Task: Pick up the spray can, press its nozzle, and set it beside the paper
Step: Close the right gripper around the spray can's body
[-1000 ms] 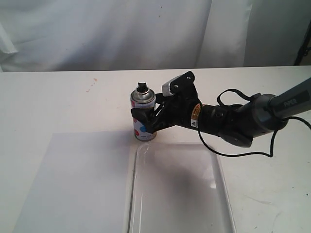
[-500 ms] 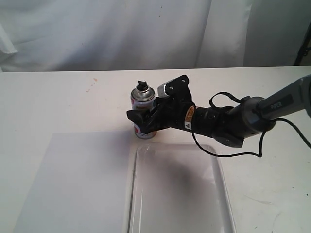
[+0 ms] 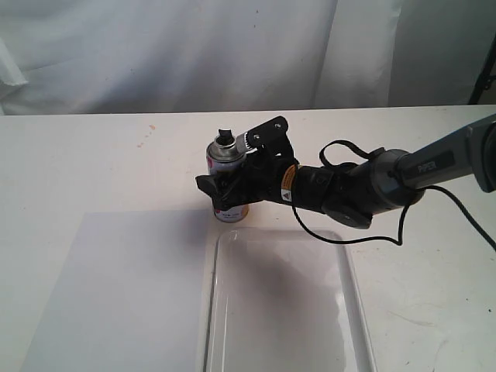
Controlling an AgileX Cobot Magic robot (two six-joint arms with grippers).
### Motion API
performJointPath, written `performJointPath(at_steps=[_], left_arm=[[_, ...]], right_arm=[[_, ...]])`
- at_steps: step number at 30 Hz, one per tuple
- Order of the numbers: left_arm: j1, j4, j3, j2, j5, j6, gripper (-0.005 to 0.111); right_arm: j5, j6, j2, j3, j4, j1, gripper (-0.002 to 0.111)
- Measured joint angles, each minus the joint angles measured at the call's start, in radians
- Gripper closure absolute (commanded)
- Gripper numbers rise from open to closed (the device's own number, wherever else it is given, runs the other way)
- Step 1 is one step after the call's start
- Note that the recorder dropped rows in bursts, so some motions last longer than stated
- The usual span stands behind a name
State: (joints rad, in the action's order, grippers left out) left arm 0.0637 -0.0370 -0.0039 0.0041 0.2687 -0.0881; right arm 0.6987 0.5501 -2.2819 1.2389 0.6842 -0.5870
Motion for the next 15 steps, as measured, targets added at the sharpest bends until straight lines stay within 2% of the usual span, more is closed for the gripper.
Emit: performJointPath(at_steps=[9, 11, 15], left_arm=[[0.000, 0.000, 0.000, 0.000, 0.000, 0.000, 0.107], [0.000, 0.000, 0.000, 0.000, 0.000, 0.000, 0.107], [0.000, 0.000, 0.000, 0.000, 0.000, 0.000, 0.107]], right_arm=[[0.002, 0.000, 0.000, 0.000, 0.009, 0.000, 0.047], [0.002, 0.000, 0.000, 0.000, 0.021, 0.000, 0.054], [0.002, 0.022, 0.000, 0.000, 0.026, 0.000, 0.079]])
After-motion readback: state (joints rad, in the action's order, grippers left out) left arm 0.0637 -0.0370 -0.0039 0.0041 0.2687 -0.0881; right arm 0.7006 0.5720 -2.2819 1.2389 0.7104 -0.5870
